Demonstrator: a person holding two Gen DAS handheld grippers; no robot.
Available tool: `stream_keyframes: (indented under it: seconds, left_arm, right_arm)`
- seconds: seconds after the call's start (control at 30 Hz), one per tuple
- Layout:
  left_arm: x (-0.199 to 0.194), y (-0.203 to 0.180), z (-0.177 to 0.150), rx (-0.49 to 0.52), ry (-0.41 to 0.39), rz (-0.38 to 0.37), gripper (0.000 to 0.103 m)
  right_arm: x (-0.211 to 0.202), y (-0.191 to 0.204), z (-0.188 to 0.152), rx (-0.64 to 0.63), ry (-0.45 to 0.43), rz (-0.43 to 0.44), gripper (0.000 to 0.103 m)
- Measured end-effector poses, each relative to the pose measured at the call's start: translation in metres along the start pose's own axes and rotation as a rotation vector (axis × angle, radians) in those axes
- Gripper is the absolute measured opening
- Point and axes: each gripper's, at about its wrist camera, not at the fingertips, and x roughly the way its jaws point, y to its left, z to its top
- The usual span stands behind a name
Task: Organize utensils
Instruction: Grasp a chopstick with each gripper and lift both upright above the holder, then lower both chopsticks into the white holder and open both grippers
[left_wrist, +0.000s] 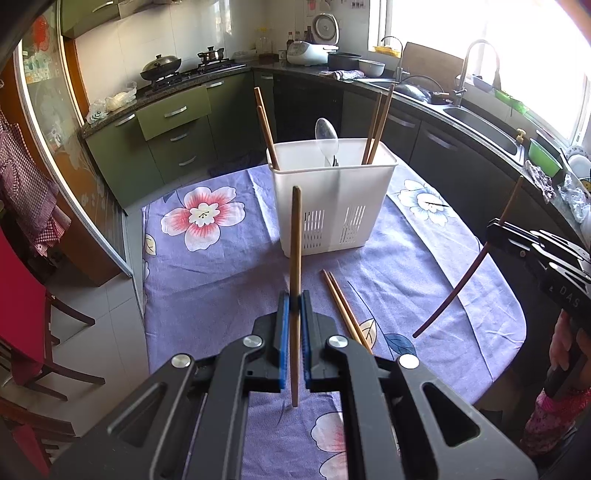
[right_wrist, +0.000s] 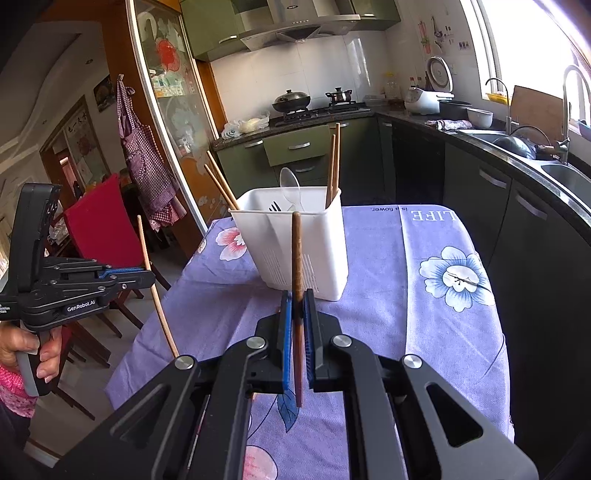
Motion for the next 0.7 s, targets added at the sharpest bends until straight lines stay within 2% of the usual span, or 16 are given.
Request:
stream_keyframes:
  seconds: [0.3,0.7]
  left_arm:
    - [-0.016,-0.001,0.023,-0.006,-0.046,-0.024,0.006]
    - [-0.072,-0.01,0.106,0.0,-0.198,-0.088,0.006]
  right_arm:
    - [-0.005,0.011,0.029,-0.037,-0.031,0.011,0.007]
    - [-0.026,0.024,0.114,-0.066,-0.155,0.039,0.007]
